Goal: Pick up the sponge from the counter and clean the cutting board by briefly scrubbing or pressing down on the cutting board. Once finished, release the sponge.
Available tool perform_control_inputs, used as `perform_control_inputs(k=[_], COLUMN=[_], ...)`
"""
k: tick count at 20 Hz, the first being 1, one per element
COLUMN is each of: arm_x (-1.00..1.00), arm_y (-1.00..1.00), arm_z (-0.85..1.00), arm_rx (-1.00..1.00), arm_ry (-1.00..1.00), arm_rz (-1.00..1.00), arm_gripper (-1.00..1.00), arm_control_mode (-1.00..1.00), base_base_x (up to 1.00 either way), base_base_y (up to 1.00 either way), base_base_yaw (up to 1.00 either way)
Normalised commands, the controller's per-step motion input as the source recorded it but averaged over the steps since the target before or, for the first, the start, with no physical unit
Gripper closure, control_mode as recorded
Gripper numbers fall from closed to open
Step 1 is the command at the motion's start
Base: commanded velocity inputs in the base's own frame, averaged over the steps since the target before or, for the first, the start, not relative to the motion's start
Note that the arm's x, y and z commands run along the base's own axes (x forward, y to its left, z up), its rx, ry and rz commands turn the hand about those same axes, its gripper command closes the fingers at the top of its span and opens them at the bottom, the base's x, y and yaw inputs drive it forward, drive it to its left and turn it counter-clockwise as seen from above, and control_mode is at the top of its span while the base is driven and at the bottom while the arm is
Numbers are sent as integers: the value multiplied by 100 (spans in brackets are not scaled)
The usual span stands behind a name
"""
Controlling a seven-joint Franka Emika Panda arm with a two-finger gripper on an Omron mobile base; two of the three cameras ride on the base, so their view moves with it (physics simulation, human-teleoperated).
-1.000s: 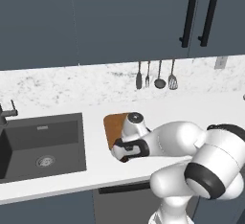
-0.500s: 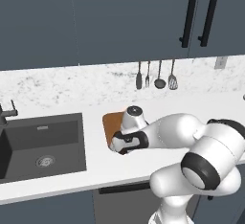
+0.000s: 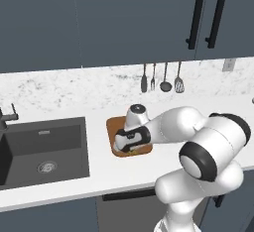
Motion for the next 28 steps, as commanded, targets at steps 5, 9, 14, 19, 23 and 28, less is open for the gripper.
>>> perform_control_inputs(k=[5,9,14,19,23,28], arm_x=[48,24,26,26,32,21], arm_y=[0,0,0,0,0,0], arm_z=[-27,-38,-49,-10,-7,-65], arm_rx=[0,0,0,0,0,0], arm_ry=[-2,-3,-12,-6,0,-15], arm_rz=[0,0,0,-2,-2,-1], arm_gripper=[100,100,100,100,100,100], arm_control_mode=[-100,-100,-100,-100,-100,-100], base_base_x=[0,0,0,0,0,0], base_base_y=[0,0,0,0,0,0], base_base_yaw=[0,0,0,0,0,0])
